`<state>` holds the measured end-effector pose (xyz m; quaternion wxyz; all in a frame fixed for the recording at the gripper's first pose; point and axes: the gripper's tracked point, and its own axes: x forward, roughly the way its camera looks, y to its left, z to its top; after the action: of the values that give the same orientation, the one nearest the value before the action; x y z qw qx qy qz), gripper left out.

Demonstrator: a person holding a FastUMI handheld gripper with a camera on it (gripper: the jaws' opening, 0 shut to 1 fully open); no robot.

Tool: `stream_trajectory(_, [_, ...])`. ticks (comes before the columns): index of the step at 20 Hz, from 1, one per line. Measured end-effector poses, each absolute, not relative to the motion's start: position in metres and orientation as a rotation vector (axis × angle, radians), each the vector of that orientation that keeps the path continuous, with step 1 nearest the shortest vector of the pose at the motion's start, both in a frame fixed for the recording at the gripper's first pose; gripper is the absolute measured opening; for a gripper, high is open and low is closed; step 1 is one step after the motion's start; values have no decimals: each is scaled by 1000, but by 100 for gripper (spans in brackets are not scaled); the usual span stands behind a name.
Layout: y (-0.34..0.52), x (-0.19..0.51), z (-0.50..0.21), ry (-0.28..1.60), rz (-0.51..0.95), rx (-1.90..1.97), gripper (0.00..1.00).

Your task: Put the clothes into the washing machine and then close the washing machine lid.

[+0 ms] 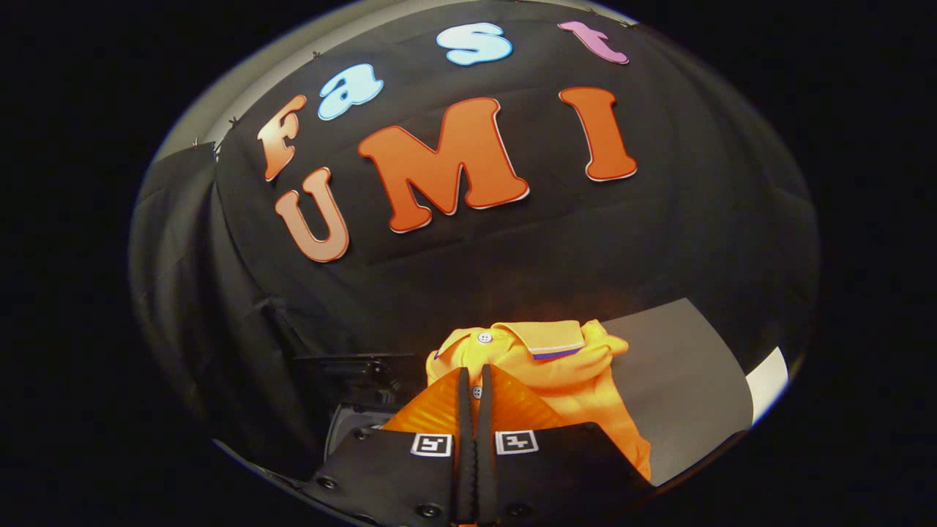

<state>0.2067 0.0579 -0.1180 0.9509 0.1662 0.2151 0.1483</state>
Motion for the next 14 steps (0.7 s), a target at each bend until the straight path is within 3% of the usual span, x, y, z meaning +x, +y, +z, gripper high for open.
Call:
stream_trajectory(9, [235, 159, -53, 366, 463, 401, 8])
stream_trajectory(14, [318, 149, -88, 438, 524, 355, 8])
